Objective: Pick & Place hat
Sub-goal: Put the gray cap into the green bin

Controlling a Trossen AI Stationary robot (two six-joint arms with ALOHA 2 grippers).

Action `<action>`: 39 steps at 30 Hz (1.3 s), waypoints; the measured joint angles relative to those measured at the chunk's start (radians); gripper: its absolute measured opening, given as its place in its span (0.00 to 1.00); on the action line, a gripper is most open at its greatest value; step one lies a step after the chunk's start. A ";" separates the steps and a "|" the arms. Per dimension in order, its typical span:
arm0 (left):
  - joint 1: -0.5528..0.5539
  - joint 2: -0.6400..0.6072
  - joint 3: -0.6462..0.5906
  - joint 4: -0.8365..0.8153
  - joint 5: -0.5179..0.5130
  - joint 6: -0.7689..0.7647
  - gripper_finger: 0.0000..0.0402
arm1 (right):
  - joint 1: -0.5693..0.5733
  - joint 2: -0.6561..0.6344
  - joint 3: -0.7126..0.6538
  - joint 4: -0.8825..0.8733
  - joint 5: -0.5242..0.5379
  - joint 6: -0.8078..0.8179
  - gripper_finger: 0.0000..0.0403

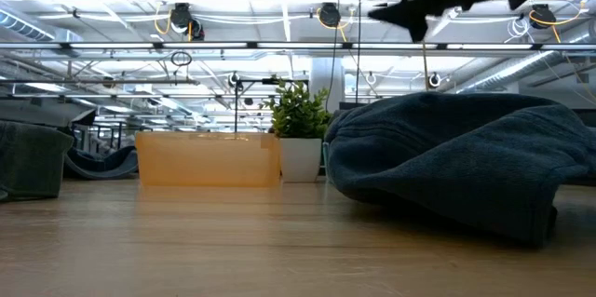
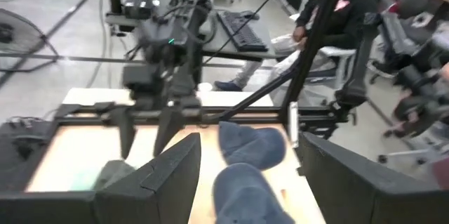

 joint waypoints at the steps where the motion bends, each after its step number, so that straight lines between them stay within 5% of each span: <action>1: 0.000 0.000 0.000 -0.002 -0.007 0.009 0.62 | 0.009 -0.019 0.000 0.001 0.021 0.010 0.53; 10: 0.002 0.000 0.000 -0.013 -0.009 0.005 0.62 | 0.089 -0.069 0.114 -0.057 0.101 0.075 0.53; 22: -0.016 0.000 0.000 -0.051 -0.039 -0.032 0.62 | 0.274 0.130 0.659 -0.486 0.246 -0.024 0.53; 29: -0.109 -0.002 0.000 -0.079 -0.089 -0.090 0.62 | 0.393 0.251 0.844 -0.510 0.353 -0.076 0.53; 39: -0.307 -0.024 -0.001 -0.223 -0.172 -0.244 0.62 | 0.514 0.388 0.932 -0.499 0.452 -0.067 0.53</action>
